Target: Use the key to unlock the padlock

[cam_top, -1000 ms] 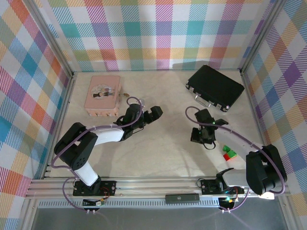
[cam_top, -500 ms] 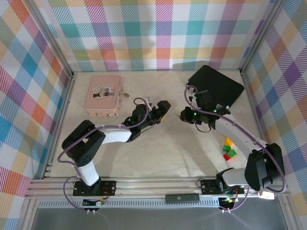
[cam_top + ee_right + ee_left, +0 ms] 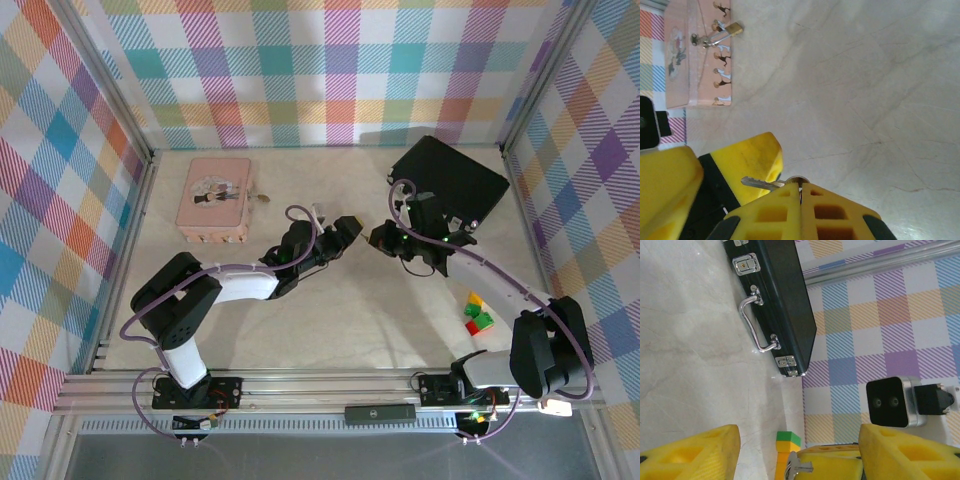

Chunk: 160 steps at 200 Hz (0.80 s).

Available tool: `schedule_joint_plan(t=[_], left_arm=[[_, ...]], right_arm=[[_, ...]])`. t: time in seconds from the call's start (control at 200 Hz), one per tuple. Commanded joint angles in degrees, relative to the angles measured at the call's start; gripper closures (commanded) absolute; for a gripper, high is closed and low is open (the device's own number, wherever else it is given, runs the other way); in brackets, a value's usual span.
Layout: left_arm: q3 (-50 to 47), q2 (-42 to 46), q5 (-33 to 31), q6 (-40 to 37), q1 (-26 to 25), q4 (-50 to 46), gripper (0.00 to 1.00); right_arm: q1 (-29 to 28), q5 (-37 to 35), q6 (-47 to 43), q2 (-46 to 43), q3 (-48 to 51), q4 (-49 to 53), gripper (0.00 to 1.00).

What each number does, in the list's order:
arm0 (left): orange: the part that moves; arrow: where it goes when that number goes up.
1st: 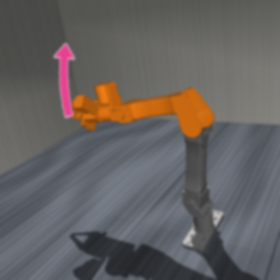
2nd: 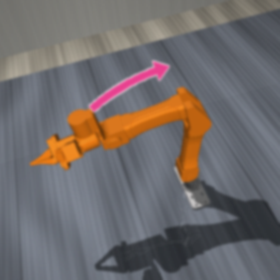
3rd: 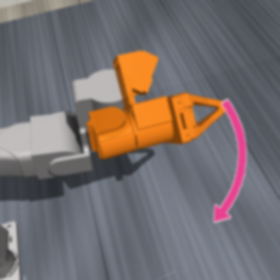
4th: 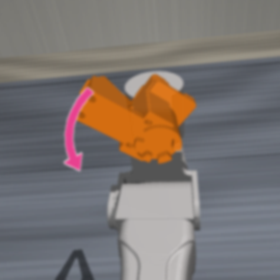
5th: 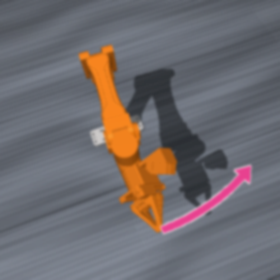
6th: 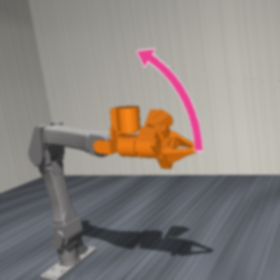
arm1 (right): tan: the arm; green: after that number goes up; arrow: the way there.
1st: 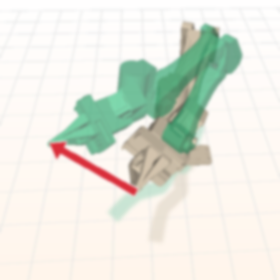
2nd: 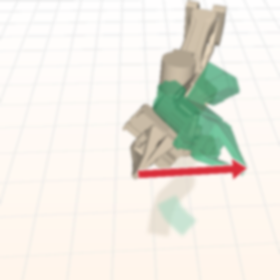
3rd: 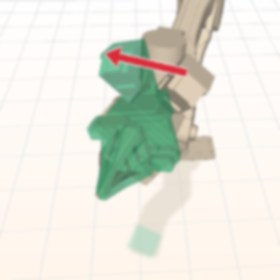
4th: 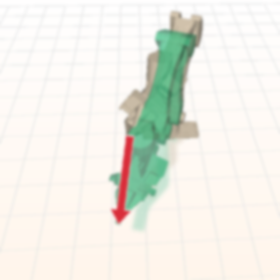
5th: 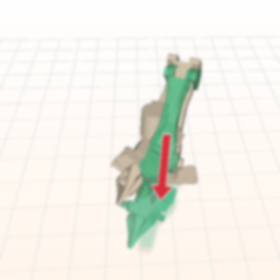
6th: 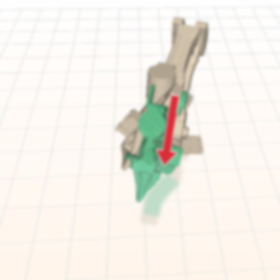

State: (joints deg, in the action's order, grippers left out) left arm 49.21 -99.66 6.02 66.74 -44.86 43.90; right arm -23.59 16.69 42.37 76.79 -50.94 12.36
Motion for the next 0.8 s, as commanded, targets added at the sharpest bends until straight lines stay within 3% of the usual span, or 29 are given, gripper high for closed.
schedule_joint_plan(t=[0.0,0.17,0.4,0.51,0.63,0.795], left_arm=[[1.11,2.71,-1.62,-2.84,-1.01,-1.78,0.40],[2.29,2.10,-1.47,-4.07,-1.50,-2.96,0.55],[2.21,1.91,-1.49,-4.04,-1.85,-1.80,1.00],[1.28,3.42,-3.17,-5.67,-1.91,-2.86,1.00],[0.52,5.73,-3.61,-15.42,-1.87,-4.24,1.00],[-1.02,7.90,3.22,-29.85,-0.27,-5.00,1.00]], right_arm=[[0.22,2.13,2.72,-0.06,1.07,-5.15,1.00],[0.22,2.30,2.40,-0.42,0.81,-4.98,1.00],[0.22,3.14,1.40,-0.33,-0.57,-3.74,1.00],[0.47,2.59,-1.65,-0.95,-2.13,-0.89,1.00],[0.83,-3.55,-7.52,-4.77,-3.86,3.01,0.46],[1.35,-7.13,-14.59,-9.12,-2.68,1.06,0.24]])
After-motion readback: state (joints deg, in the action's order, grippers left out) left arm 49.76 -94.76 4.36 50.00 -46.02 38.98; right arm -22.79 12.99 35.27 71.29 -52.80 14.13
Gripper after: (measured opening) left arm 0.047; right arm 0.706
